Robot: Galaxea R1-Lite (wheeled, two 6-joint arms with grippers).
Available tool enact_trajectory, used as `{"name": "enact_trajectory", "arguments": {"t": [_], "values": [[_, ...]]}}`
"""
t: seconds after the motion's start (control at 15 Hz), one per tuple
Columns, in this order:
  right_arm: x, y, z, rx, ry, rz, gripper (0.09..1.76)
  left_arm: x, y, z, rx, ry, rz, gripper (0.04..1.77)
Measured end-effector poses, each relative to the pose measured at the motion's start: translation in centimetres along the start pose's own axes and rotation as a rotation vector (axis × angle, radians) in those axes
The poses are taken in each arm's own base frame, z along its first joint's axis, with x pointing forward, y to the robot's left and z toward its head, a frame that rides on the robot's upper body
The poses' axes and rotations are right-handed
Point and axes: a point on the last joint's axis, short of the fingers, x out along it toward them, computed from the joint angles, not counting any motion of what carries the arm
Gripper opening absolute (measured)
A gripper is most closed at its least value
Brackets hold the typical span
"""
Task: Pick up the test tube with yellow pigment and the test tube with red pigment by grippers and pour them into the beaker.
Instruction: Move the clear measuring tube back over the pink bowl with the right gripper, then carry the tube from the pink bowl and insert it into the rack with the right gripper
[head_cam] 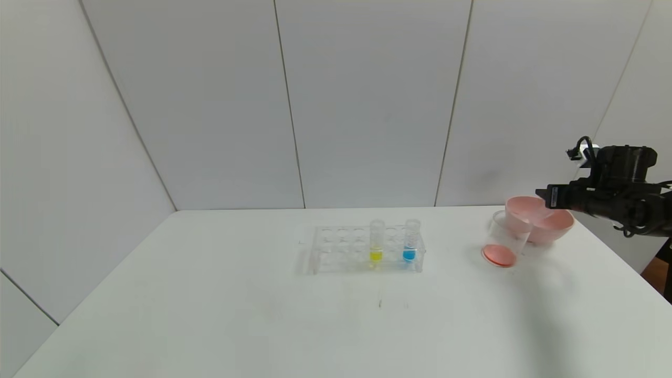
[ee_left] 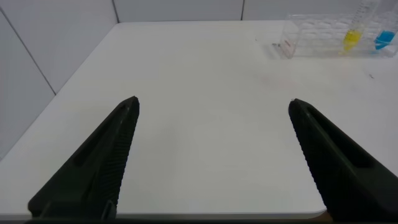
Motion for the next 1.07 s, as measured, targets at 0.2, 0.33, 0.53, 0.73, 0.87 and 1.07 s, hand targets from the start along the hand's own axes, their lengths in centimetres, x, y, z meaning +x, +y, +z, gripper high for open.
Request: {"name": "enact_trajectory", "arguments": {"t": [0.2, 0.33, 0.53, 0.73, 0.87, 1.07], "values": [[0.0, 0.0, 0.1, -0.002, -0.008, -0.002, 1.26, 0.0, 0.0, 0.0, 0.0, 0.0, 0.0, 1.72], [-0.1, 0.0, 0.2, -0.003, -0.014, -0.002, 1.37, 0.0, 0.0, 0.0, 0.0, 0.0, 0.0, 1.72], [-0.5, 0.1, 0.8, -0.01, -0.028, -0.002, 1.47, 0.0, 0.0, 0.0, 0.0, 0.0, 0.0, 1.72], [-1.7, 0.9, 2.1, -0.016, -0.047, 0.009, 1.55, 0.0, 0.0, 0.0, 0.0, 0.0, 0.0, 1.72], [-3.1, 2.1, 3.1, -0.023, -0.058, 0.031, 1.58, 0.0, 0.0, 0.0, 0.0, 0.0, 0.0, 1.72], [-5.9, 5.0, 4.3, -0.042, -0.083, 0.076, 1.62, 0.0, 0.0, 0.0, 0.0, 0.0, 0.0, 1.72]]}}
